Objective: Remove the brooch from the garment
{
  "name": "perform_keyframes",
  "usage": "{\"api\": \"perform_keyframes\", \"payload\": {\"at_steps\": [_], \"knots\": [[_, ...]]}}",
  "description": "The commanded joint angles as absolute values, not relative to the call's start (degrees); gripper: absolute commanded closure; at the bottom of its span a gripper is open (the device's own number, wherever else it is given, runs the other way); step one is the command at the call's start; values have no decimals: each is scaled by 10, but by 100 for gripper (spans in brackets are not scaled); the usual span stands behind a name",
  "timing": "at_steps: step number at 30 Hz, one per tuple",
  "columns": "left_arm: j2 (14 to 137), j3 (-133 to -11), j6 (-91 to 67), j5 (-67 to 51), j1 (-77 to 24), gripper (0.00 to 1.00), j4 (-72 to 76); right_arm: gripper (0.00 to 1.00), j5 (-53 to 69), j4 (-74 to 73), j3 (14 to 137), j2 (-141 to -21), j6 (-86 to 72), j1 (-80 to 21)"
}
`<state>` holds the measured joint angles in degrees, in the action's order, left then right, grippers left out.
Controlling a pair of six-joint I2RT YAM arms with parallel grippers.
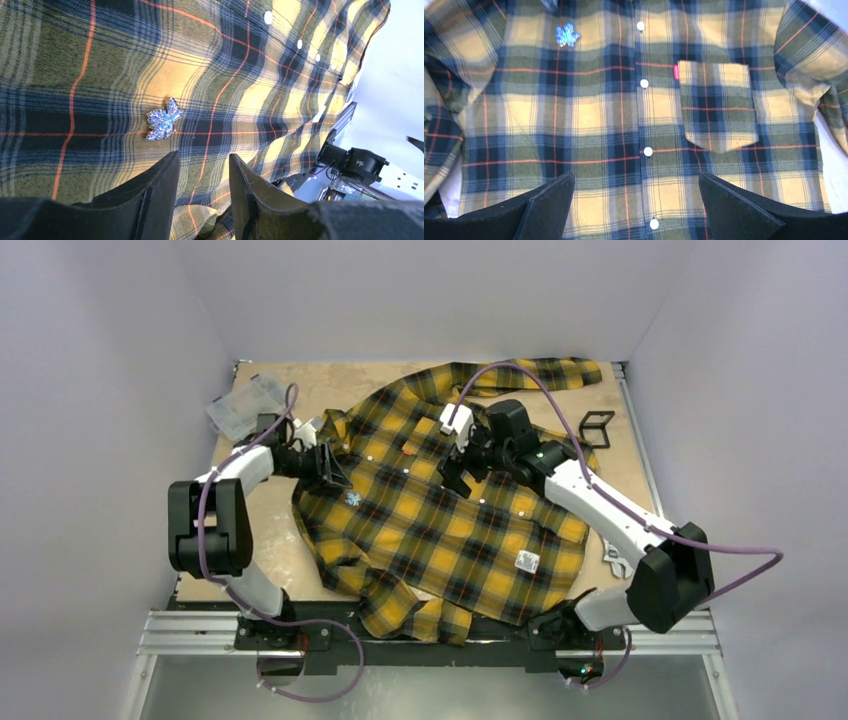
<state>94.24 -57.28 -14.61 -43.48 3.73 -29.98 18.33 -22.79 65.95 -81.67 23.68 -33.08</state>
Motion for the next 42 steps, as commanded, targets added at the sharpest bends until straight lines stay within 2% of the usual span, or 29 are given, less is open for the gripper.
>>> {"api": "perform_keyframes", "payload": {"at_steps": [1,11,15,20,23,26,35,42], "knots": [[967,-575,-152,-441,35,60,-268,1,224,-154,638,-784,186,-330],[1012,-586,-158,-454,36,62,-265,1,216,-115,611,-755,181,-330],[1005,-606,-162,-436,35,60,-284,1,215,-109,610,-756,183,-330],[995,-696,-40,-381,20,57,-412,1,229,-148,641,-781,174,-330],[1025,-755,58,-374,10,54,-503,1,239,-183,654,-798,180,-330],[1064,-789,93,-376,5,53,-562,1,249,-182,648,-799,176,-330],[1098,-796,58,-305,-28,51,-549,1,277,-237,660,-831,182,-305],[1096,-799,18,-295,-44,46,-524,4,219,-305,632,-899,299,-305]]}}
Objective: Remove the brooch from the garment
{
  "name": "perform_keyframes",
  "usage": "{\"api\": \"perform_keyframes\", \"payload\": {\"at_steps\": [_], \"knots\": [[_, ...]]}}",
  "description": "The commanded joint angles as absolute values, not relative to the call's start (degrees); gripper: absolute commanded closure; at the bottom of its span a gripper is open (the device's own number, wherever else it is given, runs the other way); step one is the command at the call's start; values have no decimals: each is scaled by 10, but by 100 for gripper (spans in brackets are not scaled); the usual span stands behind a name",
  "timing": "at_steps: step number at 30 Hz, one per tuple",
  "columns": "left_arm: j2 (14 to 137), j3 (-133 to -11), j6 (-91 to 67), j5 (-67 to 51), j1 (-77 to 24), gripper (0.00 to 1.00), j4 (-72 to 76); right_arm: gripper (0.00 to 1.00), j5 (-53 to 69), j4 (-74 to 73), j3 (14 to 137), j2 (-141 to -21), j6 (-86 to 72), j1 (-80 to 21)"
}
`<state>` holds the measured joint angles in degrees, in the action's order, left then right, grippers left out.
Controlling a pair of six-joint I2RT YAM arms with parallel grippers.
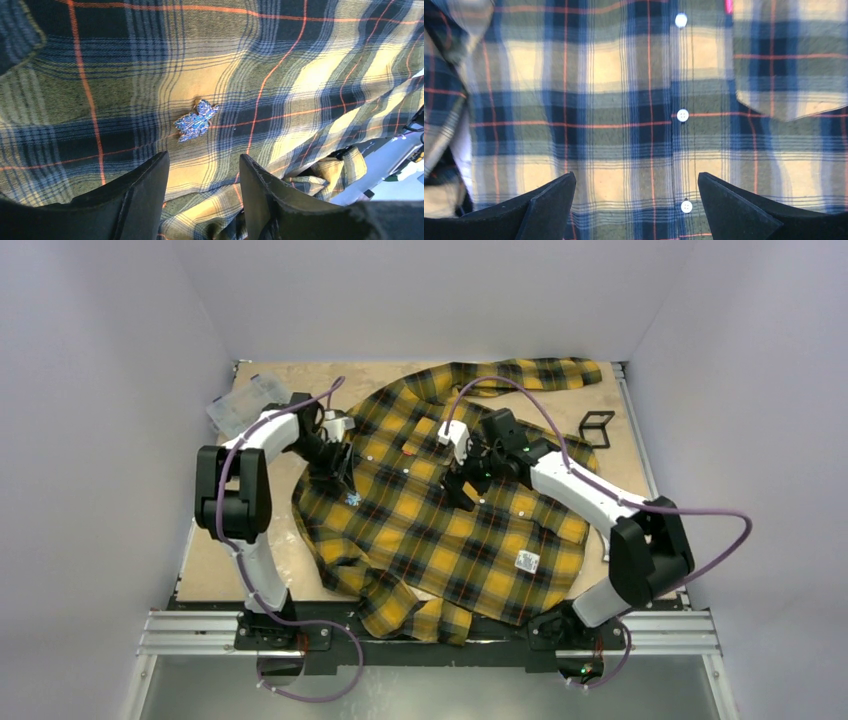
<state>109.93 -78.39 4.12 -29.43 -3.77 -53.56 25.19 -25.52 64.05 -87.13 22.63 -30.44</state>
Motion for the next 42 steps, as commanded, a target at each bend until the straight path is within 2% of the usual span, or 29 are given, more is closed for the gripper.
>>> {"api": "perform_keyframes", "payload": {"at_steps": [1,6,14,26,42], "knots": [[1092,-792,13,-319,-44,45,-517,4,205,-301,624,-906,308,-305],[1046,-724,-61,-381,-44,44,-414,4,83,-260,576,-929,353,-307],[1018,-679,-132,-346,-46,42,-329,5,9,-241,509,-946,435,-303],[1037,-669,-156,-347,-54,48,-312,6,21,-271,464,-893,507,-243],[1077,-660,-157,-380,-80,59,-306,6,44,-294,467,-880,505,-239]]}}
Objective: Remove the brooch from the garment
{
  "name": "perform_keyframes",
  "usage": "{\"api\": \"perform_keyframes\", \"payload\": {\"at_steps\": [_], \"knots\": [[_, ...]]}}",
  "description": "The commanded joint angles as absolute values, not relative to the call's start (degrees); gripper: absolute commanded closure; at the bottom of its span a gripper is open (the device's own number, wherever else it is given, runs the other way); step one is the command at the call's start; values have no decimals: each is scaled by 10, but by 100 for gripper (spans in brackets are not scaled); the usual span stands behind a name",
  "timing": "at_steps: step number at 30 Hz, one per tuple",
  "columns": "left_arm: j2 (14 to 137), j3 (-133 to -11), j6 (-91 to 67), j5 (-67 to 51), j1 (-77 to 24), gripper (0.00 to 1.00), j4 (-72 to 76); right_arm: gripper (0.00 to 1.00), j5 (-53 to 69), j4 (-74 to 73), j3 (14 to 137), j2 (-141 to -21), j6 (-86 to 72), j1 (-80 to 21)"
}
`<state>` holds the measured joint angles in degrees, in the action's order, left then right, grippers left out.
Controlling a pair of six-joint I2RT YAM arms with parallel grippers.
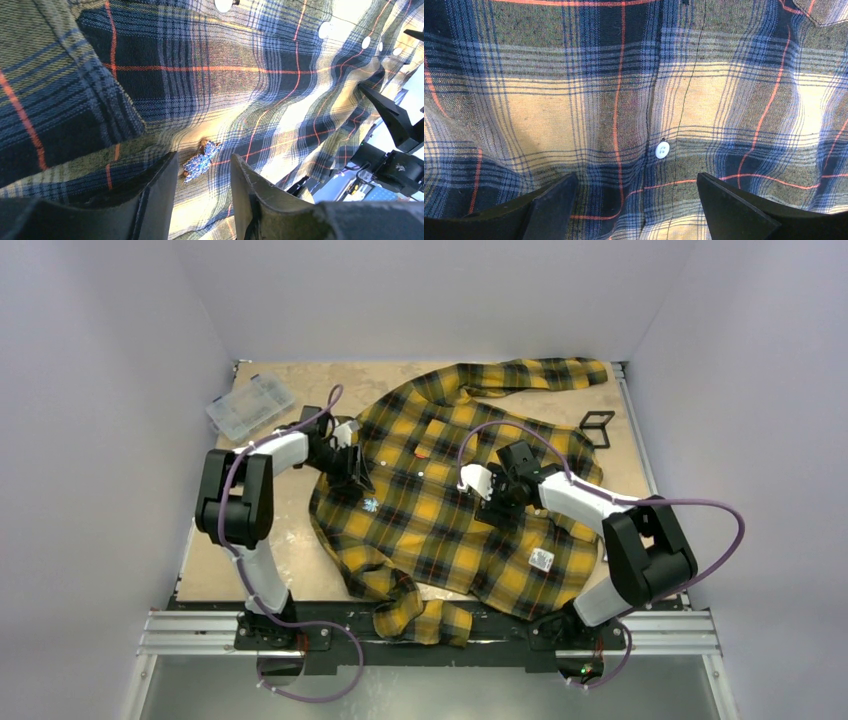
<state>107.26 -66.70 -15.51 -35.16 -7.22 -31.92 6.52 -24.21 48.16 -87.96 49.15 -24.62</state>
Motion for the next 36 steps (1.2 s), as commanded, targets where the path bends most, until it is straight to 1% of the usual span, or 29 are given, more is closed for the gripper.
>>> {"api": "perform_keyframes", "payload": {"at_steps": [1,3,9,13,16,17,18,19,20,24,31,34,36], "knots": [[1077,-655,-155,-383,-81,59,-305,6,44,-295,470,-882,504,-238],[1074,-645,-155,-389,-84,62,-302,6,45,-297,475,-886,504,-236],[1070,-629,-152,-407,-89,64,-289,6,49,-303,489,-894,504,-230],[1063,-627,-151,-427,-89,70,-277,6,52,-308,494,-900,504,-228],[1052,-618,-154,-433,-89,78,-262,6,56,-309,497,-902,503,-225],[1049,-615,-155,-432,-89,82,-257,6,57,-310,498,-901,503,-226],[1046,-613,-155,-429,-89,88,-254,7,60,-311,500,-900,502,-225],[1046,-612,-155,-427,-90,96,-251,7,62,-312,503,-900,499,-225],[1045,-611,-155,-422,-90,100,-250,7,66,-315,507,-899,494,-225],[1030,-607,-154,-410,-91,100,-247,9,108,-345,556,-893,457,-222],[929,-599,-117,-349,-100,100,-244,9,253,-388,681,-894,358,-221],[914,-618,-143,-340,-100,100,-265,8,288,-362,721,-897,288,-221],[911,-627,-187,-348,-100,100,-270,7,285,-301,711,-881,222,-221]]}}
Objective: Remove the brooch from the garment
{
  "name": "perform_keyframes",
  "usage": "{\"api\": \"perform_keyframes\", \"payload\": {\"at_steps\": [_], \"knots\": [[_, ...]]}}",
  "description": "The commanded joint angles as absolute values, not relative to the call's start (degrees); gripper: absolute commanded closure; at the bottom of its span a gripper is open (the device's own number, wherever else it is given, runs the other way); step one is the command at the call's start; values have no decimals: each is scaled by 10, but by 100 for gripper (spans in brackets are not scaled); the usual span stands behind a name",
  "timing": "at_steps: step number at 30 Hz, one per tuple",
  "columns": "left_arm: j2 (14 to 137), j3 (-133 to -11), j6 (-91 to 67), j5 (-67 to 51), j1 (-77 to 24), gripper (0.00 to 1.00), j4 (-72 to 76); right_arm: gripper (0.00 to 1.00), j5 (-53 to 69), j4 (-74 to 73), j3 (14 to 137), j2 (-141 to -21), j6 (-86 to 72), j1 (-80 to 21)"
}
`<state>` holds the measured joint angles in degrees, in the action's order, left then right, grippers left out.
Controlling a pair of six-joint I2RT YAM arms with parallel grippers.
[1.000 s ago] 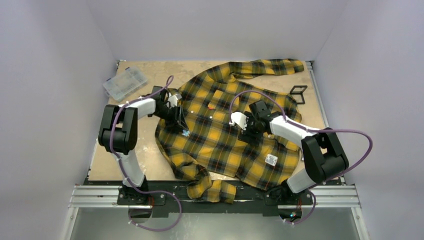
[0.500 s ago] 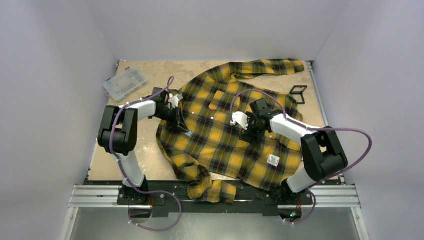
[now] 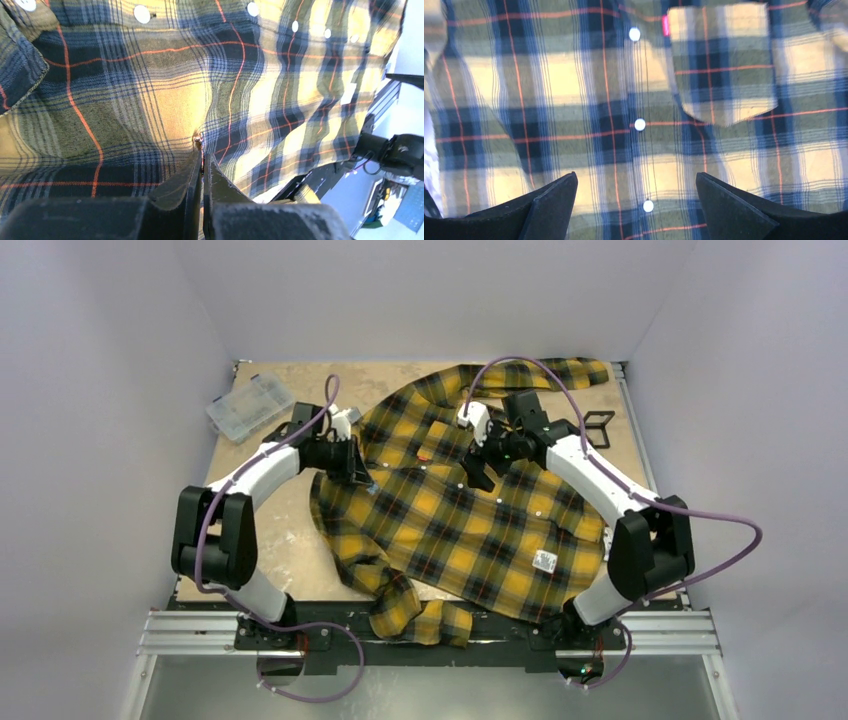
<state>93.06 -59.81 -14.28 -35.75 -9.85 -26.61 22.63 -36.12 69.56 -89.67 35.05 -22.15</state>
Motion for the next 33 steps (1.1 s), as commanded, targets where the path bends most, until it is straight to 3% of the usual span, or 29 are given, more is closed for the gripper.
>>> {"api": "perform_keyframes", "payload": {"at_steps": [1,7,12,28,33], "knots": [[911,-629,-214,-358,-100,100,-266,5,273,-251,694,-861,186,-223],[927,-622,-385,-447,-100,100,-217,5,193,92,535,-776,146,-314],[949,-624,-482,-522,-99,100,-224,13,128,243,454,-784,223,-408],[946,-553,-707,-570,-92,100,-287,29,204,368,376,-811,366,-460],[939,-557,-710,-539,-92,100,-335,44,219,366,386,-829,388,-492]]}}
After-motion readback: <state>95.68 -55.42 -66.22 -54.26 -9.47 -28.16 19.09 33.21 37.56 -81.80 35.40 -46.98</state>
